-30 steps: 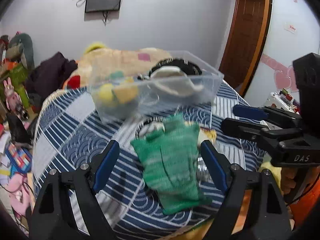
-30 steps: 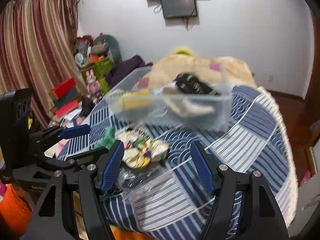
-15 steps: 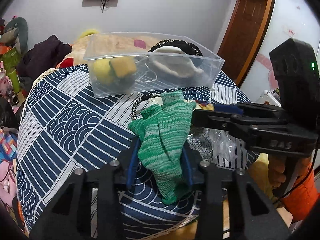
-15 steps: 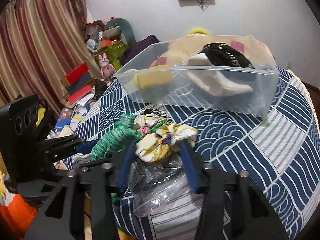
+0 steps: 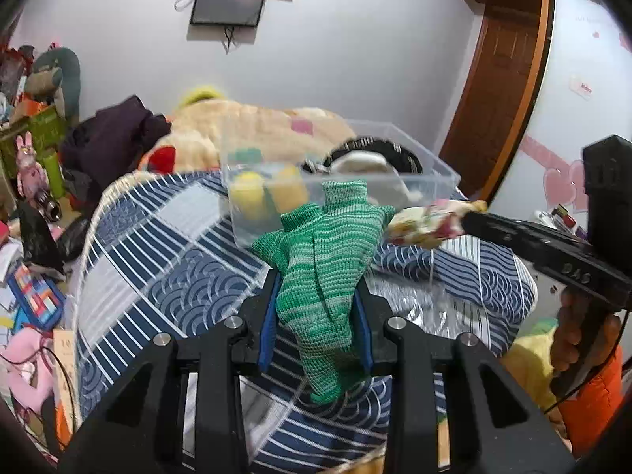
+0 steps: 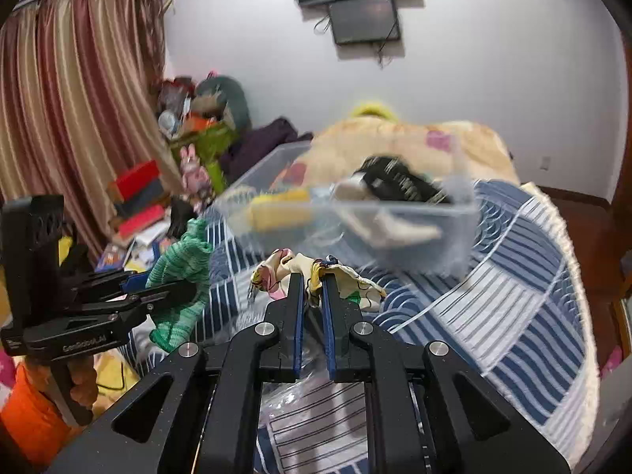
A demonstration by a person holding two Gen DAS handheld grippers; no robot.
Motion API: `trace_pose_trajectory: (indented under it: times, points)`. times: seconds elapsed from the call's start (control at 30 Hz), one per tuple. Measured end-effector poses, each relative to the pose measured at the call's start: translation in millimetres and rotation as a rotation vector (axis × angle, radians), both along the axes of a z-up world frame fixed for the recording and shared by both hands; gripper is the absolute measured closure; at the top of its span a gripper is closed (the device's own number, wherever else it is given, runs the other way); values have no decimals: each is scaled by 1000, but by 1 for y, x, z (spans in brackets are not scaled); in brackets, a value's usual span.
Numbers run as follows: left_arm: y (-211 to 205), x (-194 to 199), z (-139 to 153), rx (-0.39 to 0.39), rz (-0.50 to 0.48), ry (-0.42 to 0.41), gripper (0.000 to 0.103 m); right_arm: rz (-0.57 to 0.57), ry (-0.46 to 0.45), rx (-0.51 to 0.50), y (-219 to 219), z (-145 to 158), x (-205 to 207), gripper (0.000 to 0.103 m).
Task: Organize soft objects
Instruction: 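Grasp the green knit glove with left tool while right tool grasps the floral scrunchie, then lower the glove into the box with left tool while right tool drops the scrunchie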
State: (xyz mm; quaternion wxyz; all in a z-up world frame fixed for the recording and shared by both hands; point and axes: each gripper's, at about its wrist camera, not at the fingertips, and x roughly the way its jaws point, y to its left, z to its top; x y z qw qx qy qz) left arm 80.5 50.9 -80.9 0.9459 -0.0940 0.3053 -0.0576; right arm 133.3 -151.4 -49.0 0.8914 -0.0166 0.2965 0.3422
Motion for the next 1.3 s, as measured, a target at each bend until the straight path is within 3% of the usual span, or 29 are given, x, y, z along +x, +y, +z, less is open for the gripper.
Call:
trace_pose_trajectory:
  times: [0.43,0.67,0.9,1.3]
  points:
    - [7,32,67,68,57,-179,70,-66,-184,77,-7,55,-1,95]
    - [3,58,82,96,60,-217,70,-76,-230,68,9,70,20,95]
    - [4,88,75,110,66,-188,70,-68,-229,26,34,60,41,95]
    - [12,142,23,175,84,-19,70,-32,-120,-98,73,14,80,95]
